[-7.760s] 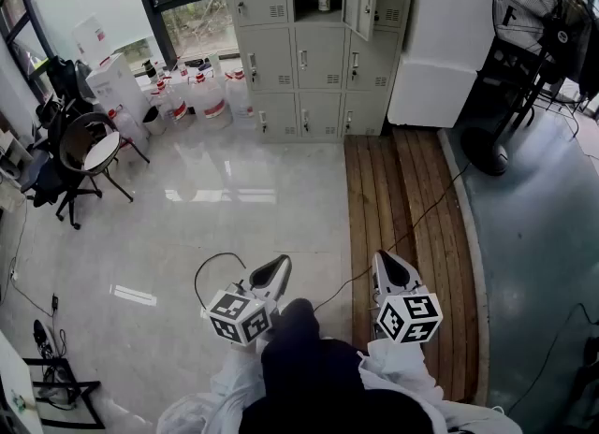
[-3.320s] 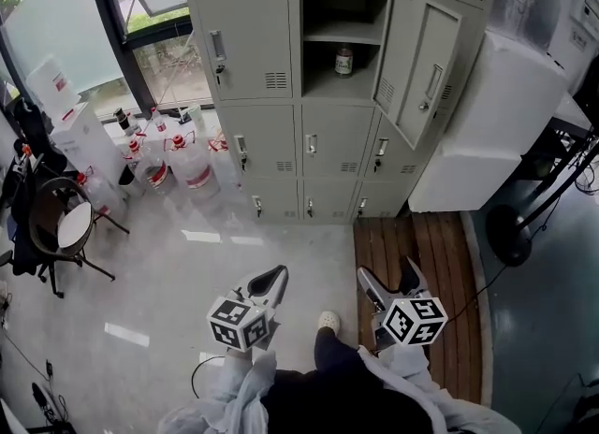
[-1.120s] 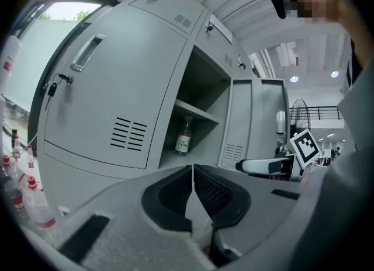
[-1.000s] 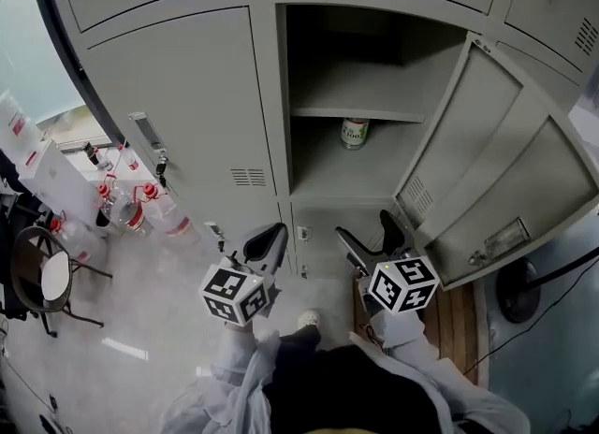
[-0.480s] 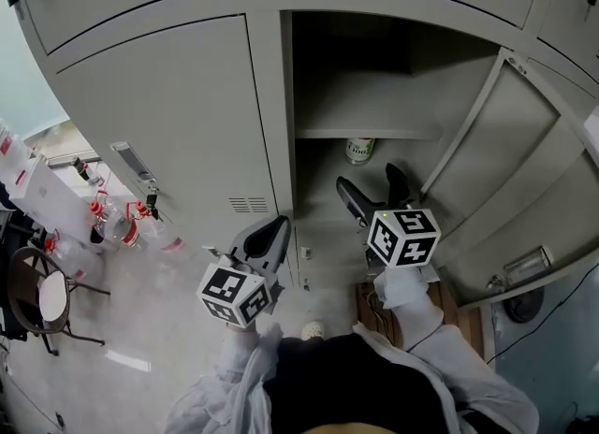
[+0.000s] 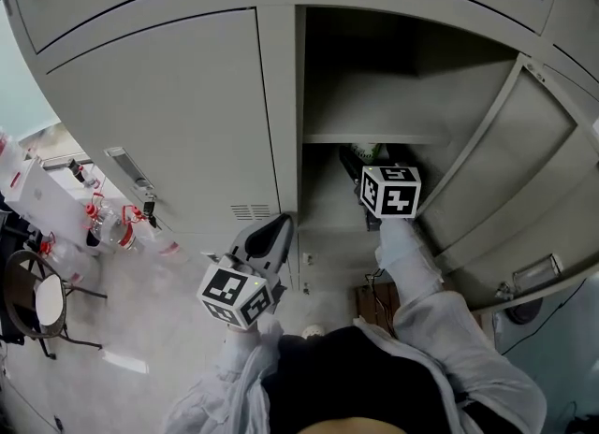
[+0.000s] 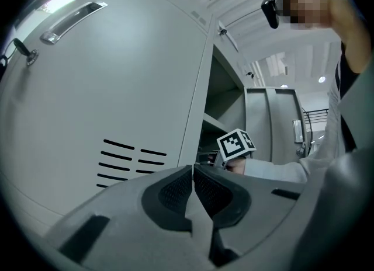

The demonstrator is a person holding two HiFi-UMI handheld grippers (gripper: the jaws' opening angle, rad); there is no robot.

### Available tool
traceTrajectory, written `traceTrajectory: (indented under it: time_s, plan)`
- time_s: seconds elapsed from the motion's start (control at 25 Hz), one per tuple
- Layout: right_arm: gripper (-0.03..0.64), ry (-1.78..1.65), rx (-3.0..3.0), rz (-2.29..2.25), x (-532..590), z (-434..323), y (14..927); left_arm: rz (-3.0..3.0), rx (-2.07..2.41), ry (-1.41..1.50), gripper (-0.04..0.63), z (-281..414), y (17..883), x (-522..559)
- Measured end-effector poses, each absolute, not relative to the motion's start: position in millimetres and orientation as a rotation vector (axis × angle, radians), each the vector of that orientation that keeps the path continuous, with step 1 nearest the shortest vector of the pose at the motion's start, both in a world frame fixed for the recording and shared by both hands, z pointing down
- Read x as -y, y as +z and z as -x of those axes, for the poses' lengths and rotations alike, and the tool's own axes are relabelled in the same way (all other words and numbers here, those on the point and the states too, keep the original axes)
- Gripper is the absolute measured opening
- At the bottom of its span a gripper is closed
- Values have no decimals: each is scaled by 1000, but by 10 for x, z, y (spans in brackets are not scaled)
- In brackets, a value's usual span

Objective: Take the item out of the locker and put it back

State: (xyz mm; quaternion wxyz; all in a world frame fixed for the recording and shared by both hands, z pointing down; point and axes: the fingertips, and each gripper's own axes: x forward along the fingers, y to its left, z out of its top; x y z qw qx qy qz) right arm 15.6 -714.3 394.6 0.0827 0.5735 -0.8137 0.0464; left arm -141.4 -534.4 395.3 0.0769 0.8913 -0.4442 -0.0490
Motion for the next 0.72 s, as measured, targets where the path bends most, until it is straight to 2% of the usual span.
traceTrajectory:
  time_s: [0.2, 0.4, 0.72]
  plan:
    - [437, 173, 2393, -1763, 7434, -200, 3993, -2665, 1327, -160, 14, 1438, 3973, 5395]
    - [310, 176, 2360, -1780, 7508, -228, 4058, -2654, 1323, -171, 15, 1443, 3995, 5413]
    - [308, 273, 2508, -1649, 7386, -23, 3972, -2643, 1339, -152, 15, 1456, 4032, 5360]
